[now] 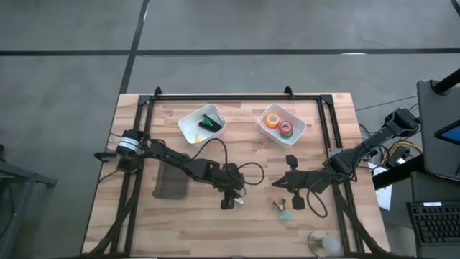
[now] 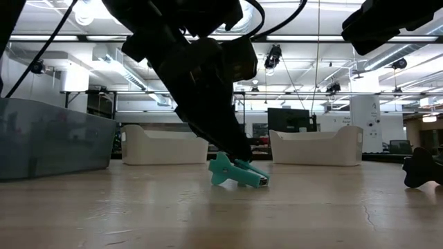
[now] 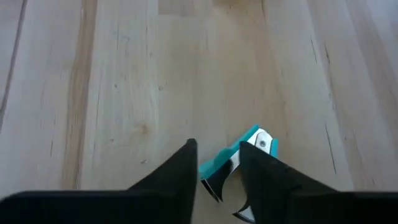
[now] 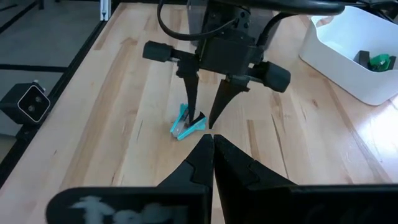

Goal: Pick and place Stapler, Stapler remover, tape
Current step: Put the left blue staple remover into the black bin

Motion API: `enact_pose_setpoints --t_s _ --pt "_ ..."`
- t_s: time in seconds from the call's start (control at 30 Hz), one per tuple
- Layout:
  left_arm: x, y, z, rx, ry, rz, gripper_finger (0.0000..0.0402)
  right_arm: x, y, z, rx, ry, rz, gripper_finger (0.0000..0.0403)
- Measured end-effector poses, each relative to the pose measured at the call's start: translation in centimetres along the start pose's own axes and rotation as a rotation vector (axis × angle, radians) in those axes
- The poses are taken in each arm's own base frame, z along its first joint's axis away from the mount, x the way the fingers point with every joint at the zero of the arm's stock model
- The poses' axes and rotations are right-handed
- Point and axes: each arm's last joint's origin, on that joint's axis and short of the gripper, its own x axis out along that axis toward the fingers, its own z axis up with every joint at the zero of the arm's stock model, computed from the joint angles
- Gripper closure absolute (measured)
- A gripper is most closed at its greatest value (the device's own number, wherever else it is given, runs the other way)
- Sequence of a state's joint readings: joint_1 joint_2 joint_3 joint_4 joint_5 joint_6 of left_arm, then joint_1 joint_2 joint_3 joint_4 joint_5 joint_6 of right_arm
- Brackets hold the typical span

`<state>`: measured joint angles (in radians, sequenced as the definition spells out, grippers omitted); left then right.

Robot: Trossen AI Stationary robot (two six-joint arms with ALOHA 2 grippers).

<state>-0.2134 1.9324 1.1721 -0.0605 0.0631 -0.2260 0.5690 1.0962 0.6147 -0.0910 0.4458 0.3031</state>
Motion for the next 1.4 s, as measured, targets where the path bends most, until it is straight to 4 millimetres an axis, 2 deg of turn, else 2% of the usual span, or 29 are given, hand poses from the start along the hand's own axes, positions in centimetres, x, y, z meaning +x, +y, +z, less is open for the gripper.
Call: enact_pose_setpoints --t_s 0.27,0.47,0.67,0.9,1.03,1.2,1.4 --pt "0.0 0.0 0.0 0.003 -0.003 -0.005 0.0391 0.0 0.0 0.0 0.0 0.0 0.0 0.0394" --pt "-0.2 0.0 0.1 0.004 -0.002 -0.006 0.0392 0.0 0.0 -0.1 0.003 0.001 -0.002 0.0394" --pt "-2.3 -0.3 0.7 -0.001 0.01 -0.002 0.0397 0.0 0.0 -0.1 0.001 0.003 -0.002 0.0394" --pt "-6.7 -0.8 1.5 -0.011 0.022 0.036 0.0397 0.0 0.0 -0.1 -0.002 0.003 -0.003 0.0394" --pt "-10.2 -1.2 1.4 -0.025 0.04 0.109 0.0399 0.1 -0.1 -0.2 0.001 0.004 -0.004 0.0394" --pt "-14.9 -2.0 1.0 -0.047 0.029 0.218 0.0396 0.1 -0.1 -0.3 -0.001 0.007 -0.005 0.0394" --pt "-20.1 -2.4 -0.4 -0.117 0.037 0.311 0.0399 0.1 -0.1 -0.3 0.0 0.007 -0.003 0.0394"
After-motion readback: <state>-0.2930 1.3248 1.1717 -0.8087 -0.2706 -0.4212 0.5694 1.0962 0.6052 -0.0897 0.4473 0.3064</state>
